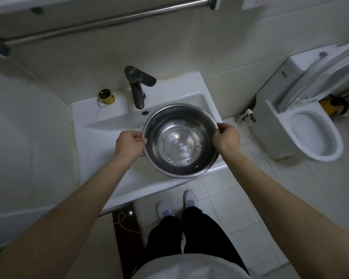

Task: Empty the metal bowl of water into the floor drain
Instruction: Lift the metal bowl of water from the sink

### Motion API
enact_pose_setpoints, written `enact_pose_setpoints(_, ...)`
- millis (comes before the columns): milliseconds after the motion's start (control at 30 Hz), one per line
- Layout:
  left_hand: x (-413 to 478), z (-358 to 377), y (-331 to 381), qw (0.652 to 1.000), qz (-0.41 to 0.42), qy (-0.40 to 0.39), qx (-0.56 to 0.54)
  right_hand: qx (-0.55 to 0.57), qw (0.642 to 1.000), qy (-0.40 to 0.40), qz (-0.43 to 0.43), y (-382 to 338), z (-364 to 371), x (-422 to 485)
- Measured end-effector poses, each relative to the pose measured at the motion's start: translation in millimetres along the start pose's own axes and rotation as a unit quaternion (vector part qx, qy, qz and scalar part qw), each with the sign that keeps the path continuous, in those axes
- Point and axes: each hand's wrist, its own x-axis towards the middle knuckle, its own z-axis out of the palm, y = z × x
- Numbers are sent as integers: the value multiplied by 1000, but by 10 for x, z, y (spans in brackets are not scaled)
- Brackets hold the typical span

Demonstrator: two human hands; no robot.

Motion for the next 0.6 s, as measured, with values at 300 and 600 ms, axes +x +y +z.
enact_pose_setpoints(300,-95,49,523,997,73,5,-4,112,992,59,19,-73,-457,22)
enact_pose_setpoints(600,-251,65,1034,993,116,4,-23,138,985,99,13,-149,-848,-11)
